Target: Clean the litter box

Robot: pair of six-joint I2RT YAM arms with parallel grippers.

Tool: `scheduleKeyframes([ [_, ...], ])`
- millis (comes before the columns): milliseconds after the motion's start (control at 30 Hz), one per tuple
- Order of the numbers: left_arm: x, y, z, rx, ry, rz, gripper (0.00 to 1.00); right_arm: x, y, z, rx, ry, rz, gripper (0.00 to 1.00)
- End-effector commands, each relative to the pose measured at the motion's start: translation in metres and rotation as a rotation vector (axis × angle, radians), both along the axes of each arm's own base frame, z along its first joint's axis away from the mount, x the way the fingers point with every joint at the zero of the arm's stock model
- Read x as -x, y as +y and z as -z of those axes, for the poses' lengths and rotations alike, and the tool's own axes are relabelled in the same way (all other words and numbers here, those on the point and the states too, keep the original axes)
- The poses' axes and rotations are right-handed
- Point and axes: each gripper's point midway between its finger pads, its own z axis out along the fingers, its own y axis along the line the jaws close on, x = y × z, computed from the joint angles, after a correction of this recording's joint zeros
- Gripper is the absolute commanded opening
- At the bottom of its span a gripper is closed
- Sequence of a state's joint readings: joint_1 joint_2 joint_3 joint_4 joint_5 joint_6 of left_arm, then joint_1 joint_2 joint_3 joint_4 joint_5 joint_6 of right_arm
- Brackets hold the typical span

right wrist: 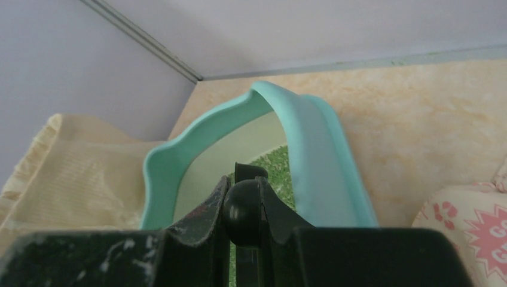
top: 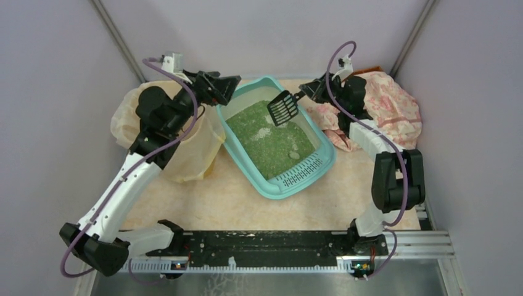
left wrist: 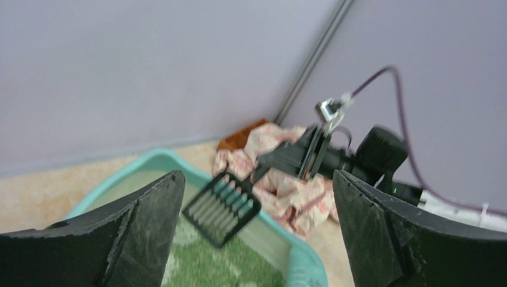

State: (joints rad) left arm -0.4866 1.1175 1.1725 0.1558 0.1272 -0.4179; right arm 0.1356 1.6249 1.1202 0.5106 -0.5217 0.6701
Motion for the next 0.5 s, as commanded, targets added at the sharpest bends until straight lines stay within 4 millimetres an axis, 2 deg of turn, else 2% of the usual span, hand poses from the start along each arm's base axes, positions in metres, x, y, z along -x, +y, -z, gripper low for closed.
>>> scheduleKeyframes([
  [0,-0.006,0.012,-0.09,0.063,-0.145,-0.079,0.98,0.001,0.008,-0.026,0.148,-0.033,0.025,0.0],
  [100,-0.04,0.011,-0.091,0.089,-0.071,-0.156,0.97,0.011,0.01,-0.022,0.257,-0.004,0.056,0.0],
  [233,-0.063,-0.01,-0.076,0.12,0.0,-0.112,0.95,0.025,-0.003,-0.023,0.337,0.012,0.114,0.0],
  [300,-0.068,-0.022,-0.074,0.121,0.031,-0.067,0.95,0.031,-0.014,-0.02,0.406,0.028,0.147,0.0],
  [467,-0.065,-0.037,-0.091,0.152,0.016,0.009,0.95,0.042,-0.042,0.002,0.589,0.055,0.208,0.0],
])
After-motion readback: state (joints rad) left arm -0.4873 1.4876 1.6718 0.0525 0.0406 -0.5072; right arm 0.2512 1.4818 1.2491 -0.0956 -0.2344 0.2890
